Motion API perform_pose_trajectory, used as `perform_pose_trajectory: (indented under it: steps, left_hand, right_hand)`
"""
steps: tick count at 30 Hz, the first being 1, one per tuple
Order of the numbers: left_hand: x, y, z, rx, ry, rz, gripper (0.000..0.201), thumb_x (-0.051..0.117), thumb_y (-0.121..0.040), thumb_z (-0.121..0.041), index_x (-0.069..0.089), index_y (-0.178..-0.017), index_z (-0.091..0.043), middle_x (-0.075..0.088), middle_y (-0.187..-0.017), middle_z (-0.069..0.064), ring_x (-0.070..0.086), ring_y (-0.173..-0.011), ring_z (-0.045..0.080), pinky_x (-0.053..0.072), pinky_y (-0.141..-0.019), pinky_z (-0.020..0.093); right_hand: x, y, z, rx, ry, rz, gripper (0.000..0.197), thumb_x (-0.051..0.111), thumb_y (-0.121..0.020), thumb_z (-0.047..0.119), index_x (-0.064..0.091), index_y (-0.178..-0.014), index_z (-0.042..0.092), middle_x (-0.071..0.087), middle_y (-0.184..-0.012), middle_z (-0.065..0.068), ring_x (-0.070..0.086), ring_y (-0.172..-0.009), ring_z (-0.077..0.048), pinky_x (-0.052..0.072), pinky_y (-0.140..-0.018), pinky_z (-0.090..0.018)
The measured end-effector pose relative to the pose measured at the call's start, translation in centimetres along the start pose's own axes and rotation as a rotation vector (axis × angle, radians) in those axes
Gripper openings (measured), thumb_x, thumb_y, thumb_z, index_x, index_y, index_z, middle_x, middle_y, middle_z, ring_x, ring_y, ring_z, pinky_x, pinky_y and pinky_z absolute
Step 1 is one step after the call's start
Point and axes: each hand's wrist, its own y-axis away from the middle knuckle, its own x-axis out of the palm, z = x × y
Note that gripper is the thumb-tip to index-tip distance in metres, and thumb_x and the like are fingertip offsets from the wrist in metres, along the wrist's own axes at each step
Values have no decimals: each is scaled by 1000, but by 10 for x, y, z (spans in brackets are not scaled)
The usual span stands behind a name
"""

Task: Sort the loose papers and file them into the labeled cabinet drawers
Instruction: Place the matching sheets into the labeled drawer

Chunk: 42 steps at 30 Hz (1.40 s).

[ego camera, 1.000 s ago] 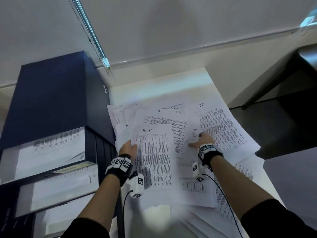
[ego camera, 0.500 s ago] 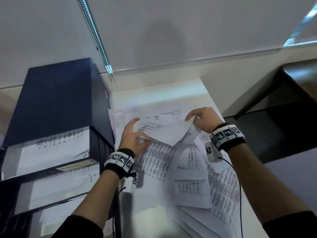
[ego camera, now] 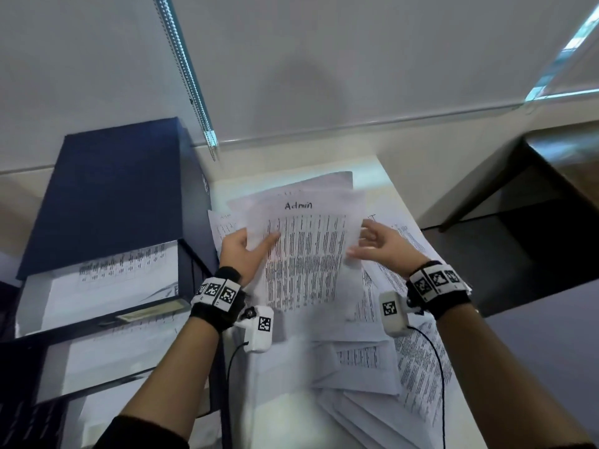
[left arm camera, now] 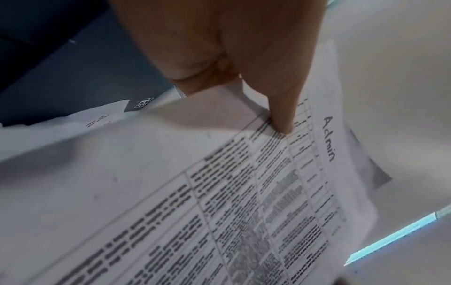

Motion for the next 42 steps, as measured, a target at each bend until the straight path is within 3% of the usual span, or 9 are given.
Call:
perform_pose_trajectory:
  steps: [1,2,4,7,13,17,24,36,42]
  left_hand:
    - [-1,-2,3,10,-26,-26,43,72,-81,-44,55,-67,-7,36,-66,-21,41,-46,5,40,-50,25]
    - [-2,-5,5,13,-41,-30,44,70,-82,-48,53,-71,-10,50,-58,-1,42,-53,8,39,-54,28]
    - [-2,-12,10,-9,8,-1,48,67,-84,-52,60,-107,-11,66,-101,1,62,-93,12,52,-84,35]
    - [0,-12,22,-135,120,21,89,69,-84,-49,18,-153,-25,27,-158,0,27,-141,16,23,-116,35]
    - [22,27,85,-691,-183,291,107,88,-61,-47,35,-144,-5,50,-141,20,55,-119,35,49,-97,44]
    - [31,58,127,-827,-442,528,116,86,-65,-48,24,-150,2,39,-150,21,48,-130,37,48,-99,39]
    - [33,87,158,-841,-428,520,54,78,-80,-22,58,-127,-2,66,-119,12,63,-100,27,53,-88,31]
    - [22,79,150,-686,-225,285,28,80,-79,-27,65,-98,-11,70,-94,4,66,-89,24,54,-84,32]
    - [18,63,91,-354,-7,215,72,85,-61,6,54,-113,-34,62,-125,12,55,-124,18,49,-101,34]
  right_hand:
    - [8,4,-5,41,21,47,62,88,-67,33,60,-122,24,74,-107,6,69,-105,-19,51,-97,-40]
    - [17,7,-12,61,38,65,59,89,-67,32,62,-119,25,74,-108,4,69,-104,-17,52,-94,-37]
    - [34,7,-24,78,58,3,35,85,-73,23,66,-103,23,75,-94,7,72,-90,-10,55,-82,-28]
    - [56,11,-26,140,58,-124,17,78,-81,27,67,-81,15,69,-76,5,66,-73,-13,53,-68,-25]
    - [67,5,-52,567,407,-58,54,57,-94,46,57,-118,-2,58,-115,-16,57,-112,-28,44,-91,-32]
    - [65,10,-107,673,676,128,23,61,-93,28,65,-96,6,68,-114,-16,65,-93,-27,56,-88,-37]
    - [56,-15,-133,720,556,-339,92,86,-68,41,38,-140,9,42,-140,-19,57,-117,-38,52,-93,-43]
    - [38,-21,-89,127,329,-576,10,70,-87,20,69,-90,10,65,-77,4,59,-68,-8,58,-74,-27]
    - [-27,-9,21,-220,342,-496,13,68,-89,23,69,-90,37,68,-89,22,61,-85,12,45,-81,-11]
